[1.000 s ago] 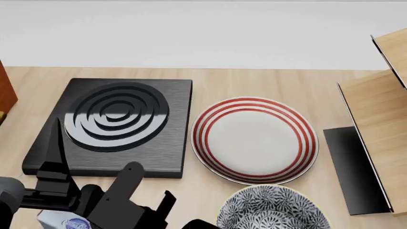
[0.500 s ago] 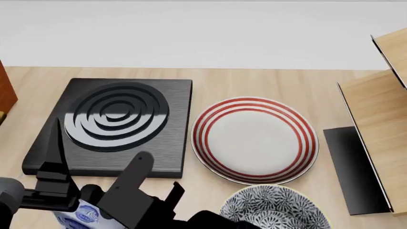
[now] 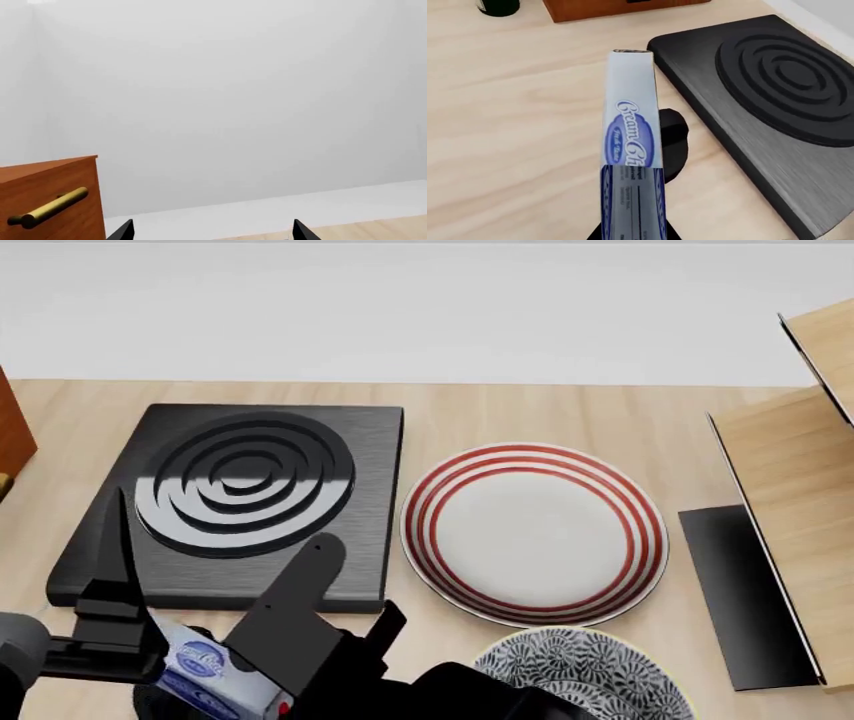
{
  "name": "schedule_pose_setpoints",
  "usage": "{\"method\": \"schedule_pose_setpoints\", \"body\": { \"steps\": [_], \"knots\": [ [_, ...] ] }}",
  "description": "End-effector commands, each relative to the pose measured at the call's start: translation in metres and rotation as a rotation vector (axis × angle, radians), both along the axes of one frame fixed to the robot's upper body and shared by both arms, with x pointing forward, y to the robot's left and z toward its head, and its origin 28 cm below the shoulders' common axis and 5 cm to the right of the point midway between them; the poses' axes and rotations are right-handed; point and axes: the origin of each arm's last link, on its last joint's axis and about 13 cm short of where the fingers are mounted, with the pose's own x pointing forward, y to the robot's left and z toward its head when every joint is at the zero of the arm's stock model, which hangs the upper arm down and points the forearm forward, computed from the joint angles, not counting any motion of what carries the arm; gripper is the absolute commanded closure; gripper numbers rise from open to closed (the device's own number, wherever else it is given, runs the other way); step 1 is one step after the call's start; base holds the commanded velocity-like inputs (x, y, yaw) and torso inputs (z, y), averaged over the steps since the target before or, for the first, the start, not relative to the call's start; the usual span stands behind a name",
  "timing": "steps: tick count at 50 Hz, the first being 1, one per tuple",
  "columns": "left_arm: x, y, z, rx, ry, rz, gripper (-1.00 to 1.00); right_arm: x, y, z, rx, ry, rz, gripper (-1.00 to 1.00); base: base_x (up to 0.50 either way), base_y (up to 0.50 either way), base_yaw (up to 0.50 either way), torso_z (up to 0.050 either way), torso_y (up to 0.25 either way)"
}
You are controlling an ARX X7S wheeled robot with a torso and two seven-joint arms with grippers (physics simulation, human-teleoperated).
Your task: Pick up the cream cheese and put it in the bowl.
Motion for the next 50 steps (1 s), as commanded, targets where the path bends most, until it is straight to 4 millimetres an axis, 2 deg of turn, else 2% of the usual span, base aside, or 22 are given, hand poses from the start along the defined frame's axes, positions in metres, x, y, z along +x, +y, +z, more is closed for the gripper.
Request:
{"method": "schedule_pose_setpoints", "body": {
  "steps": [1, 50],
  "knots": [
    [0.0, 0.0, 0.0, 0.0, 0.0, 0.001, -1.0, 0.004, -0.004, 0.008, 0.017, -0.03, -0.014, 1.0, 0.0, 0.0, 0.0, 0.0, 0.0],
    [0.0, 0.0, 0.0, 0.001, -0.003, 0.003, -1.0, 0.014, -0.022, 0.026, 0.03, -0.078, -0.114, 1.0, 0.0, 0.0, 0.0, 0.0, 0.0]
  ]
}}
